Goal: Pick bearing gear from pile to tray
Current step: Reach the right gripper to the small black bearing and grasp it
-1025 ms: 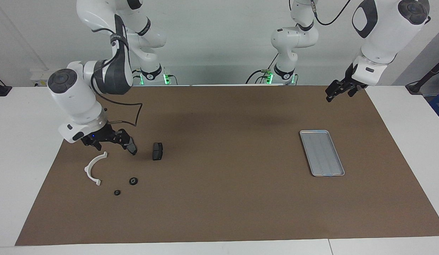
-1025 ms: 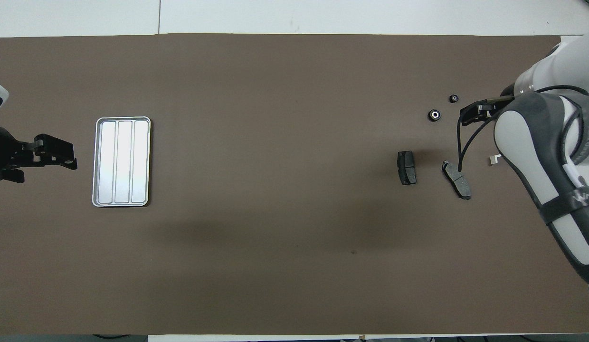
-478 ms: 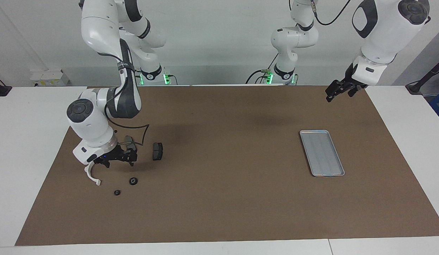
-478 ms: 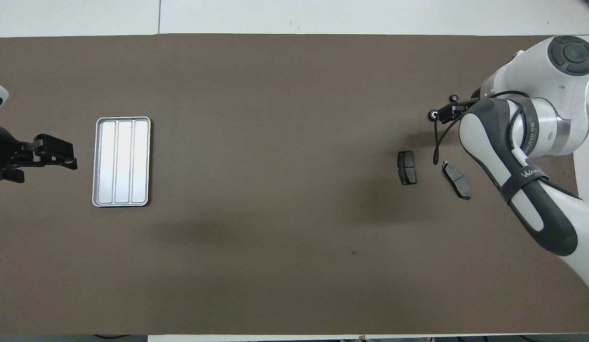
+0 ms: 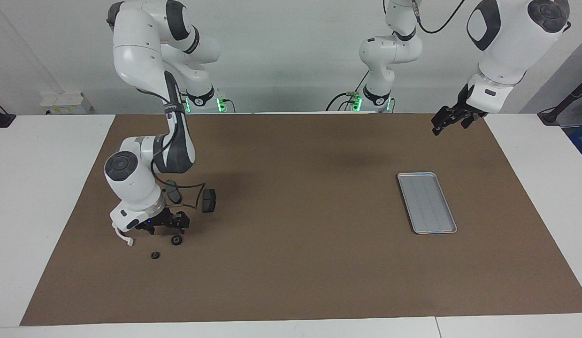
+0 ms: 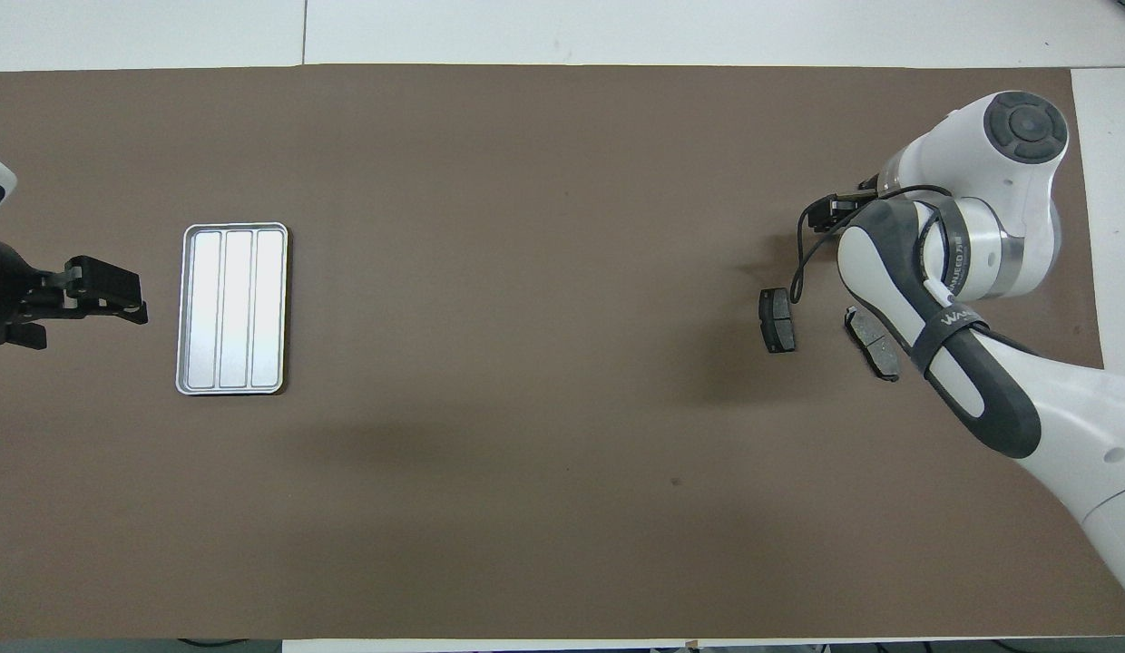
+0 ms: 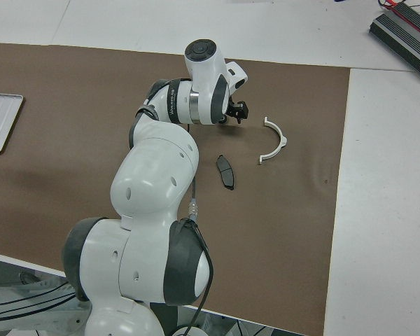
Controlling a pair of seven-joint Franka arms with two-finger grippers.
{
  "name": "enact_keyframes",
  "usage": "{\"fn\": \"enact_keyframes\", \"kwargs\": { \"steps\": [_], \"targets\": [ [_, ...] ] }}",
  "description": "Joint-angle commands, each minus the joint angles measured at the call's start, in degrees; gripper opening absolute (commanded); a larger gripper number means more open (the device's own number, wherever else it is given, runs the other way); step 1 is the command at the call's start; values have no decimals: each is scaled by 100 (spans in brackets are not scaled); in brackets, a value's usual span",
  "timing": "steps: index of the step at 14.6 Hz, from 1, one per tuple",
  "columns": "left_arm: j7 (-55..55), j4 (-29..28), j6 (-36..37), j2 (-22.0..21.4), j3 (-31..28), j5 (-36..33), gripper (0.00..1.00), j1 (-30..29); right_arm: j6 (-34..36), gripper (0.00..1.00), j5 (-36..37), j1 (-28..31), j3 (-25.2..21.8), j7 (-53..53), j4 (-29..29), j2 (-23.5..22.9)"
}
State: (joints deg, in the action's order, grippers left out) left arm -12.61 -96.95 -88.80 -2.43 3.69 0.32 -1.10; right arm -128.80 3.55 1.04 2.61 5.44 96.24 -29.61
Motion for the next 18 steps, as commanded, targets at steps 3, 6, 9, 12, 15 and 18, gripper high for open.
{"fn": "enact_keyframes", "kwargs": {
  "steps": [3, 6, 9, 12, 15, 18],
  "targets": [
    [75, 0, 82, -39, 0, 56, 100, -22, -426, 100, 286, -78, 29, 573, -70, -185],
    [75, 0, 82, -39, 0, 56, 100, -22, -550, 100, 313, -60, 29, 573, -114, -300],
    [75, 0, 82, -39, 0, 56, 100, -22, -629, 100, 313, -34, 29, 590, -123, -379],
    [75, 0, 82, -39, 9, 56, 100, -22, -620, 94, 305, -25, 29, 590, -123, -379],
    [75, 0, 82, -39, 0, 56, 100, -22, -611, 78, 287, -16, 29, 608, -123, -379],
    [75, 0, 82, -39, 0, 56, 100, -31, -611, 71, 270, 1, 37, 608, -114, -379]
  ]
}}
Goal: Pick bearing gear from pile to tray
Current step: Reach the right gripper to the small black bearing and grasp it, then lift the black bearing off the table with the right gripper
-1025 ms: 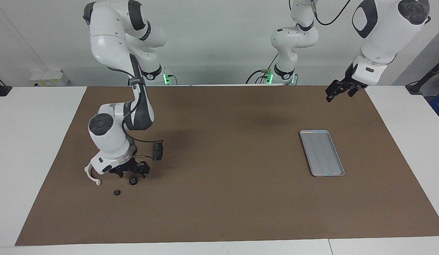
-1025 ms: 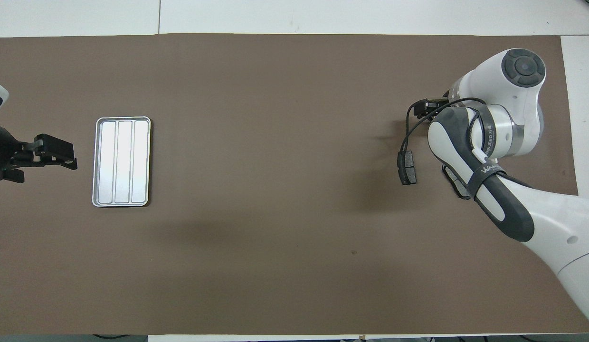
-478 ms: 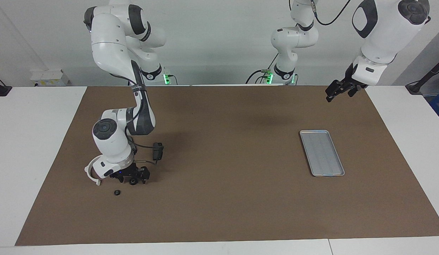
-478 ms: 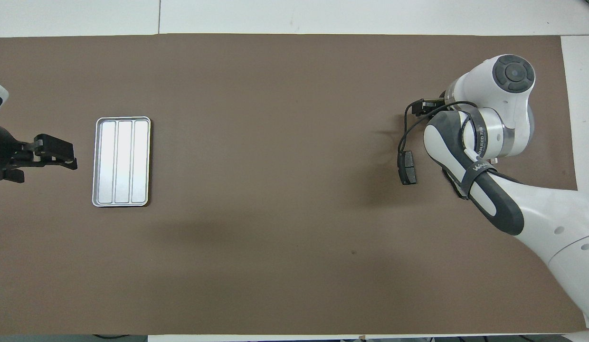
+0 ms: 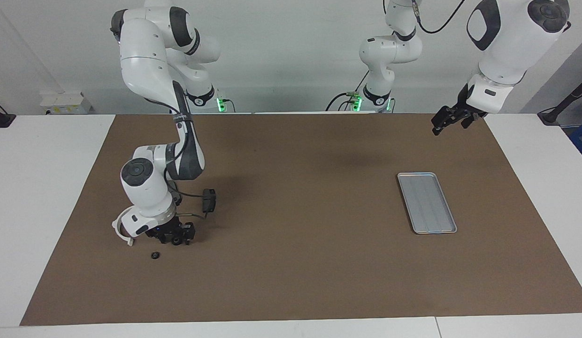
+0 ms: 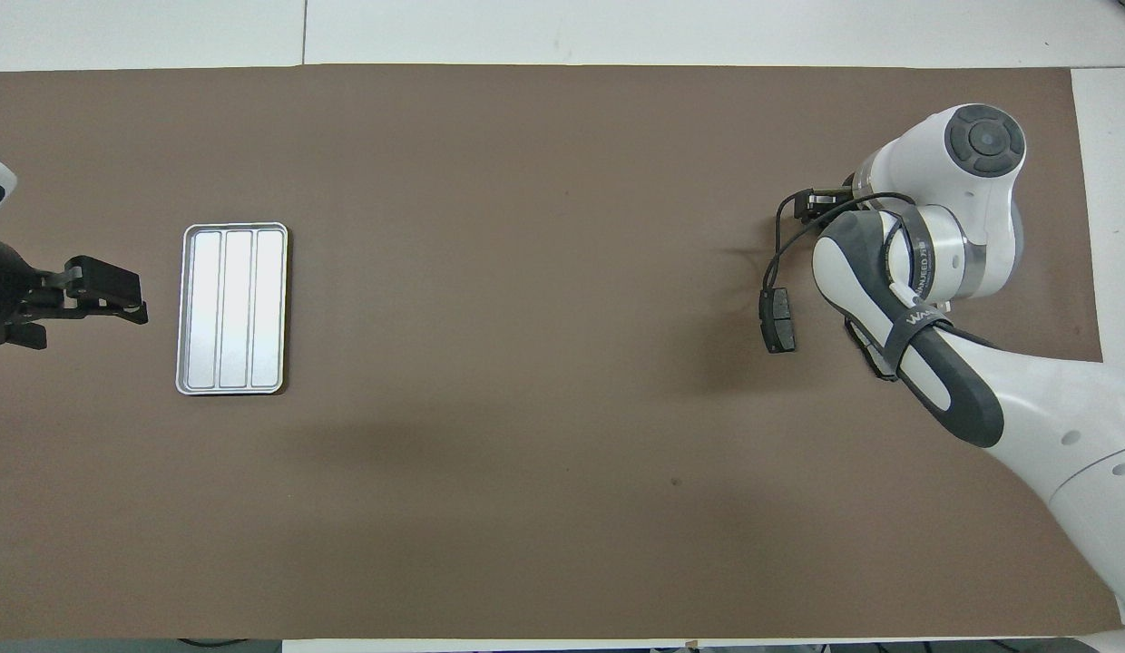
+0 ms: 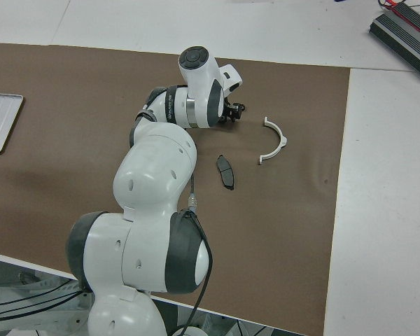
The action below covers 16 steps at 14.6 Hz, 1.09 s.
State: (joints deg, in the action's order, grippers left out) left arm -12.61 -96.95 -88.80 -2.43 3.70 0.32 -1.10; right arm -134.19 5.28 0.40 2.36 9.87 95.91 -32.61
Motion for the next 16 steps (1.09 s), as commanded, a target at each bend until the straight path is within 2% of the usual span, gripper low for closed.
{"fn": "enact_keyframes", "kwargs": {
  "steps": [1, 4, 7, 9, 13, 15, 16],
  "targets": [
    [75, 0, 82, -39, 0, 56, 100, -22, -72, 66, 87, 66, 63, 173, -81, -79],
    [75, 0, 82, -39, 0, 56, 100, -22, -63, 52, 70, 66, 63, 200, -81, -79],
    [75, 0, 82, -39, 0, 56, 100, -22, -45, 26, 70, 66, 63, 200, -72, -79],
    [75, 0, 82, -39, 0, 56, 100, -22, -37, 1, 70, 75, 63, 200, -72, -79],
    [75, 0, 82, -39, 0, 56, 100, -22, 60, 0, 131, 75, 63, 182, -125, -70],
    [75, 0, 82, -39, 0, 56, 100, -31, 549, 0, 149, 66, 63, 121, -361, 26],
    [75, 0, 82, -39, 0, 56, 100, -22, 1100, 0, 149, 31, 63, 60, -658, 88]
  ]
}}
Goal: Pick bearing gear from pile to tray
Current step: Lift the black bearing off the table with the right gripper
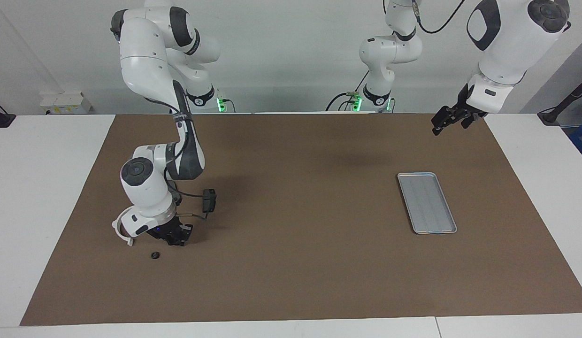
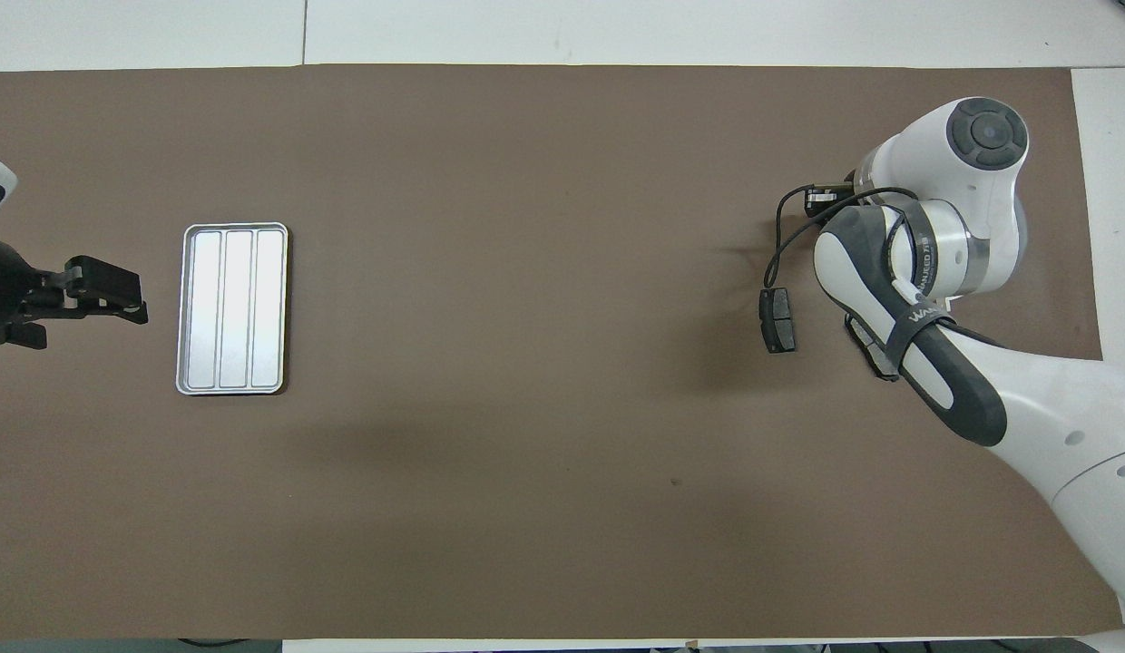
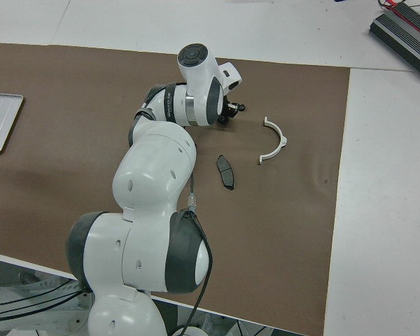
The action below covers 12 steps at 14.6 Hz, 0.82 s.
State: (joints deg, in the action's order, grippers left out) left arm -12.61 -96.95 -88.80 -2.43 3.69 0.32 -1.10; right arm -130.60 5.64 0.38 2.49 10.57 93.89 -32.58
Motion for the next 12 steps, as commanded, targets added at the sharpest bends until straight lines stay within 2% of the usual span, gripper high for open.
{"fn": "enact_keyframes", "kwargs": {
  "steps": [1, 4, 6, 8, 10, 12],
  "targets": [
    [75, 0, 82, -39, 0, 56, 100, -22, 1399, 0, 113, 32, 76, -72, -799, 199],
    [75, 0, 82, -39, 0, 56, 100, -22, 2939, 0, 78, -21, 120, -292, -1434, 664],
    [75, 0, 82, -39, 0, 56, 100, -22, 3749, 0, 8, -38, 312, -258, -1864, 937],
    [75, 0, 82, -39, 0, 56, 100, -22, 4155, 0, -53, -38, 690, -83, -1936, 1323],
    [75, 0, 82, -39, 0, 56, 100, -22, 4296, 0, -211, -47, 980, 583, -1919, 1640],
    [75, 0, 82, -39, 0, 56, 100, -31, 4385, 0, -221, -47, 1454, 1522, -1927, 1685]
  ]
}}
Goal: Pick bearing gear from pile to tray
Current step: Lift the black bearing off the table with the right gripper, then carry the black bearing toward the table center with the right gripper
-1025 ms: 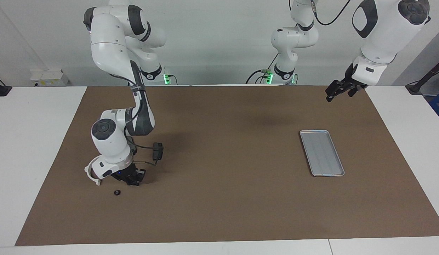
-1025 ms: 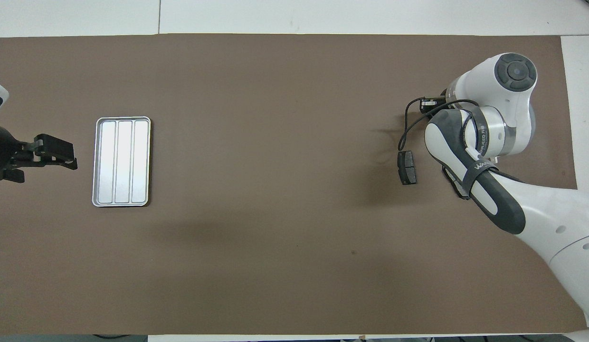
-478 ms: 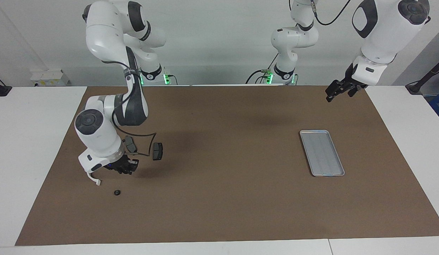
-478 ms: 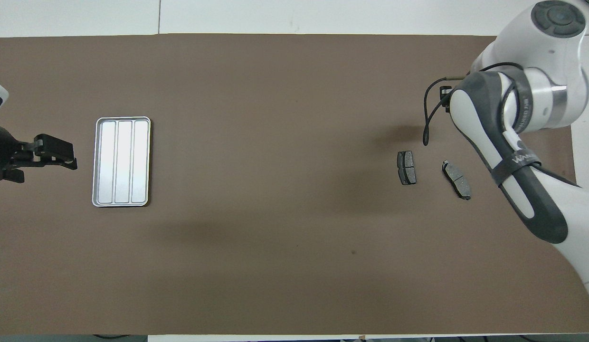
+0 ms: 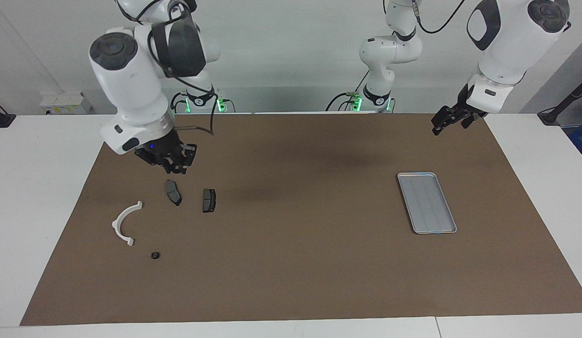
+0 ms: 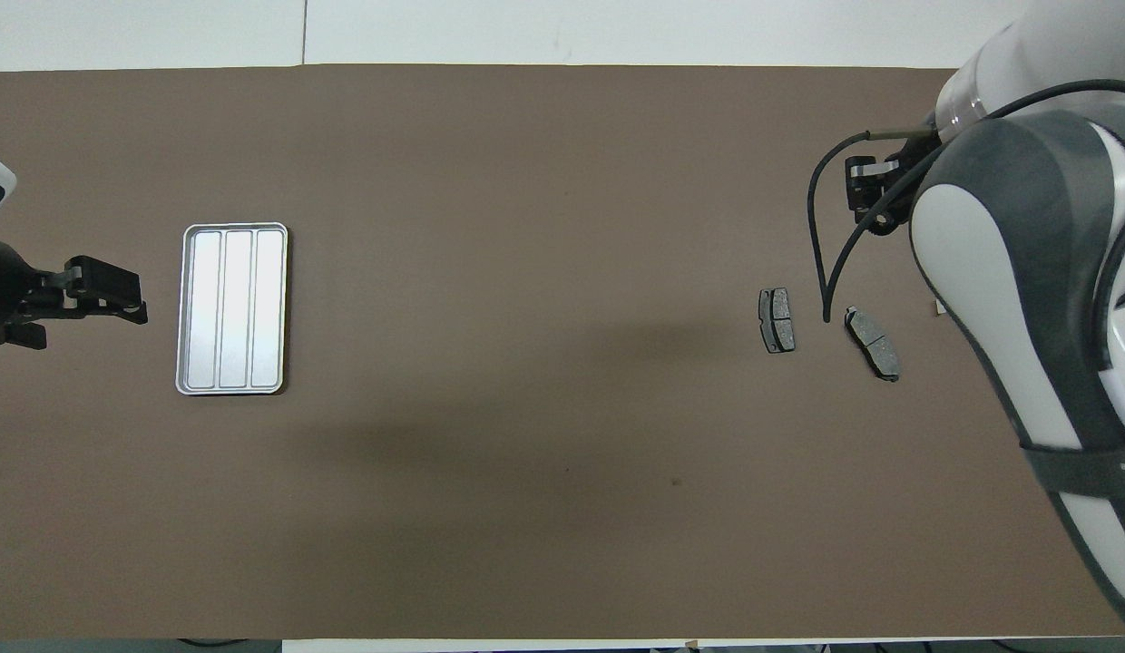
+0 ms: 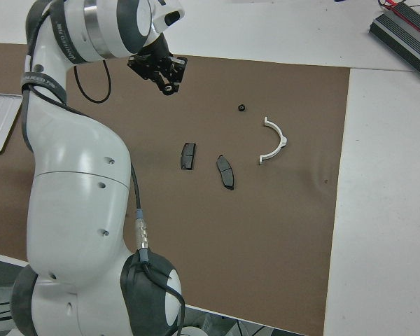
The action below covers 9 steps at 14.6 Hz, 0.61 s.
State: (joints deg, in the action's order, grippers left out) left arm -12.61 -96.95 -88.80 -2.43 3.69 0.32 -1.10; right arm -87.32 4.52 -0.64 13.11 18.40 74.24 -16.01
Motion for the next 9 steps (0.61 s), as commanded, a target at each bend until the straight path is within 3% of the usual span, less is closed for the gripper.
{"fn": "enact_keyframes", "kwargs": {
  "steps": [1, 4, 9],
  "targets": [
    [75, 0, 82, -39, 0, 56, 100, -22, 14, 0, -101, 55, 664, 1301, 55, 28],
    [75, 0, 82, -39, 0, 56, 100, -22, -144, 0, -101, -93, 1202, 2805, 143, 28],
    [75, 0, 82, -39, 0, 56, 100, -22, -1048, 0, -101, -918, 1194, 4678, 757, -129]
  ]
}}
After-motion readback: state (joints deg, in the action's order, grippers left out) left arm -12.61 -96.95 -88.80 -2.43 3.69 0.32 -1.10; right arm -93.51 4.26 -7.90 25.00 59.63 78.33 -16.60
